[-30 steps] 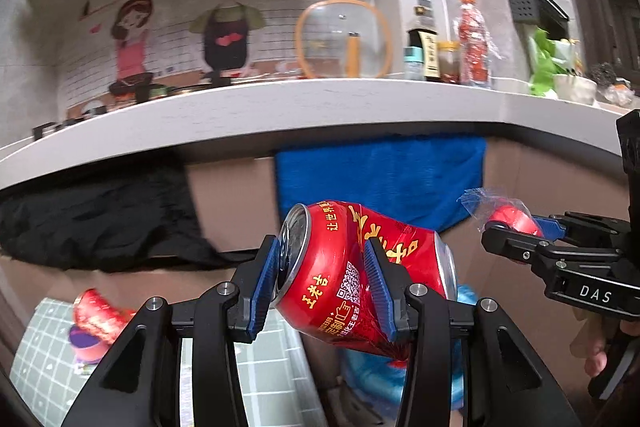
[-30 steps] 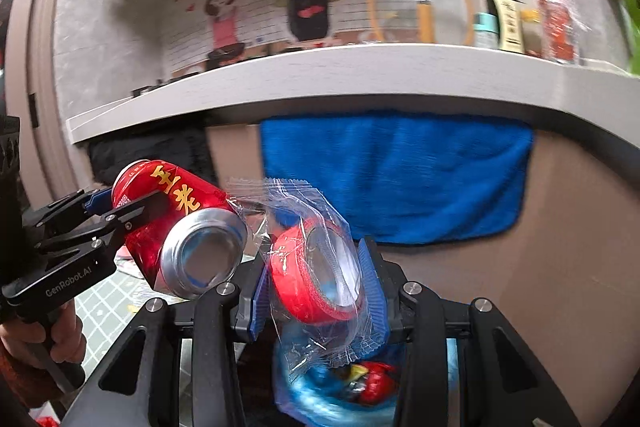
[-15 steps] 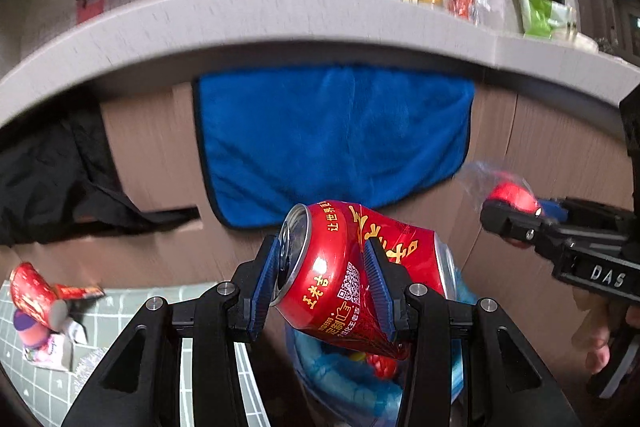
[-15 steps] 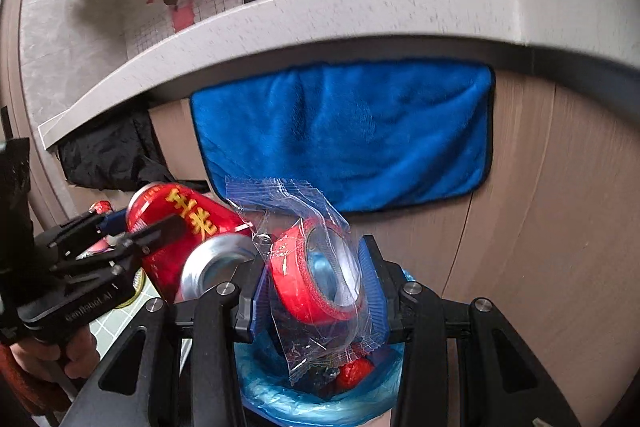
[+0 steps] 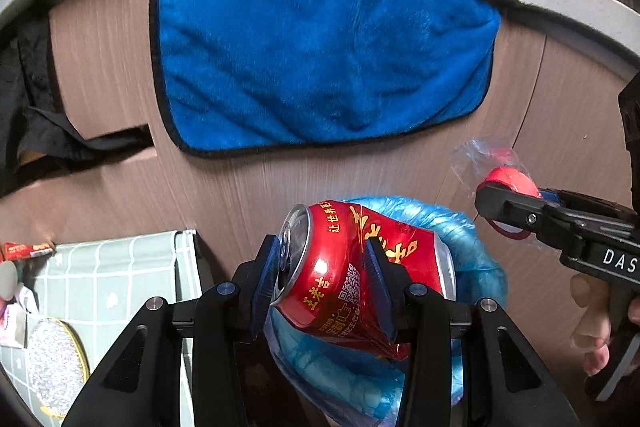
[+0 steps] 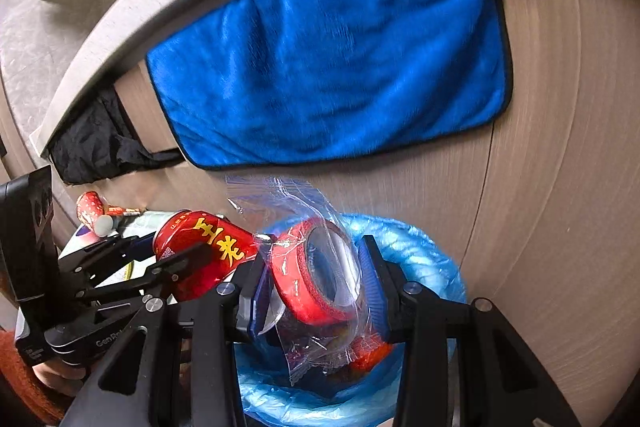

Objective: Collect trash
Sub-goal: 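Carry the tape roll and can over the blue-lined bin and open both tools, then grasp the red snack packets with the right tool while the left tool grasps the yellow-rimmed scrubber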

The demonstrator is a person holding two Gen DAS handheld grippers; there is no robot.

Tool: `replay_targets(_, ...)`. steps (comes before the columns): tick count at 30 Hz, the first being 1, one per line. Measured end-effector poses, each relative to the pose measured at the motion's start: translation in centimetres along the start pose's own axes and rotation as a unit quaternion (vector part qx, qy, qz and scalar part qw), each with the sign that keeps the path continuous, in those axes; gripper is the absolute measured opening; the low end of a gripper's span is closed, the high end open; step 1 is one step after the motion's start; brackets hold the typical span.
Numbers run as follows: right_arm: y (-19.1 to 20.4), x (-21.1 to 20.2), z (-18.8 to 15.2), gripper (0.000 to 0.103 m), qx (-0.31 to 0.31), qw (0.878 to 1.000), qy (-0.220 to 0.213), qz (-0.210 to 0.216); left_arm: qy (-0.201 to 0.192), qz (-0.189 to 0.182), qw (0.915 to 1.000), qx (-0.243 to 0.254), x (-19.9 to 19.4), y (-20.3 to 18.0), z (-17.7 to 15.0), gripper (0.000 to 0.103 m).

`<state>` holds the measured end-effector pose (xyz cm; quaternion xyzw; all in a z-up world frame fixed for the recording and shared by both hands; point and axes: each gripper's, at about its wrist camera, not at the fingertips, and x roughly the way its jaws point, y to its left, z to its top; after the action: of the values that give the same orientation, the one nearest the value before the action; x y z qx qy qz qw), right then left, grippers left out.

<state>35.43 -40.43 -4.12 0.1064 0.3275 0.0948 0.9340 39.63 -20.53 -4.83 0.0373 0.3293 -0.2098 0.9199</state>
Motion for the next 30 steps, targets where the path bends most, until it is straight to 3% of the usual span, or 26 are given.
replay_targets(7,-0.5,2.1,-0.8,0.038,0.012,1.000,0.020,-0.005,0.013,-0.013,0.9995,-0.027,1.5,1.0,0.1,0.043)
replay_targets(15,-1.1,2.2,-1.2,0.049,0.030,0.999,0.019,-0.013,0.017,-0.050,0.9969,-0.059,1.6,2.1,0.2,0.044)
replay_targets(18,-1.0,1.6,-1.1,0.055,0.025,0.999,0.014,-0.020,0.006,-0.039,0.9972,-0.064,0.1,2.7,0.5,0.044)
replay_targets(24,0.2,-0.1,-0.6,0.055,0.017,1.000,0.002,-0.019,-0.011,0.004,0.9978,-0.066,-3.7,5.1,0.5,0.045)
replay_targets(30,3.4,-1.9,-0.5,0.055,0.006,1.000,-0.013,-0.003,-0.021,0.039,0.9949,-0.091,-8.8,9.2,-1.8,0.045)
